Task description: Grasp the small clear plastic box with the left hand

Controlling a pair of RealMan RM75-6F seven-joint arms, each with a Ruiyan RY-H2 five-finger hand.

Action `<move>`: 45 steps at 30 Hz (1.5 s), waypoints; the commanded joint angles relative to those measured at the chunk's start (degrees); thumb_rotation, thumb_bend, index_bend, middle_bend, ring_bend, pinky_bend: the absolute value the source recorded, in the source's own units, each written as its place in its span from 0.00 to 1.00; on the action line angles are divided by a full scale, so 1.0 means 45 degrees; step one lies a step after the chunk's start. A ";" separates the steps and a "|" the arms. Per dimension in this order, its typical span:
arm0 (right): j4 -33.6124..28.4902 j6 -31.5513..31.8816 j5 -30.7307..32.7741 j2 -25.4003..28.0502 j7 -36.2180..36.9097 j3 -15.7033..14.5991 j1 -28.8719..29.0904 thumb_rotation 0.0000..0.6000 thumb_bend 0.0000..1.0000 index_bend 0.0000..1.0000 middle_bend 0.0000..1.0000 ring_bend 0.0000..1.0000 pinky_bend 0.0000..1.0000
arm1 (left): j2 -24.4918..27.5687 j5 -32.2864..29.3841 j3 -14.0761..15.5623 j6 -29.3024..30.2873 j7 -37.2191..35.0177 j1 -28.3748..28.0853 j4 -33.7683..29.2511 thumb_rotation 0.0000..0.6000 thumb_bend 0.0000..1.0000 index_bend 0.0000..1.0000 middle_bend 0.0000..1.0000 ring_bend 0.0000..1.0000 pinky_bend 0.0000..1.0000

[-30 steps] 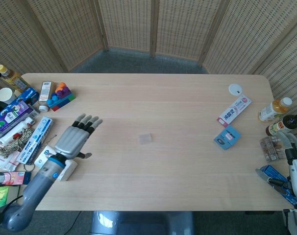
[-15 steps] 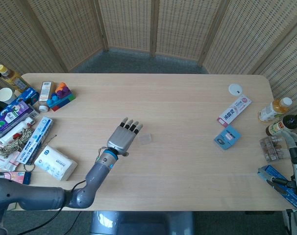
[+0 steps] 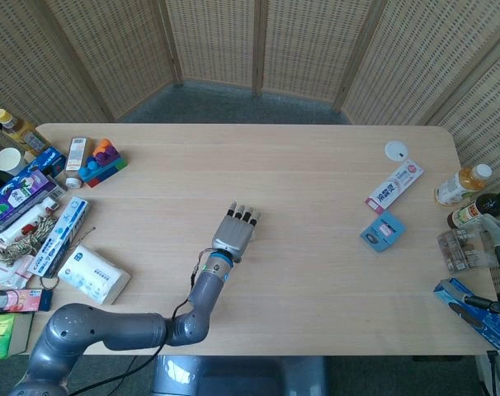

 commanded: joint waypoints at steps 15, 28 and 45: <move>0.0106 -0.0139 0.0003 0.0099 0.0499 -0.0004 0.0020 1.00 0.00 0.00 0.00 0.00 0.00 | -0.2579 0.0620 -0.0377 0.0160 0.0355 -0.0500 0.3950 1.00 0.11 0.25 0.10 0.12 0.53; 0.0173 -0.0168 -0.0017 0.0152 0.0745 -0.0002 0.0024 1.00 0.00 0.00 0.00 0.00 0.00 | -0.3037 0.1617 -0.0354 -0.0064 0.0282 -0.0162 0.4763 1.00 0.11 0.51 0.45 0.46 0.69; 0.0114 -0.0191 -0.0078 0.0100 0.0508 -0.0052 0.0041 1.00 0.00 0.00 0.00 0.00 0.00 | -0.1593 0.3787 -0.1278 0.1828 -0.0086 0.0098 0.1207 1.00 0.14 0.63 0.53 0.54 0.74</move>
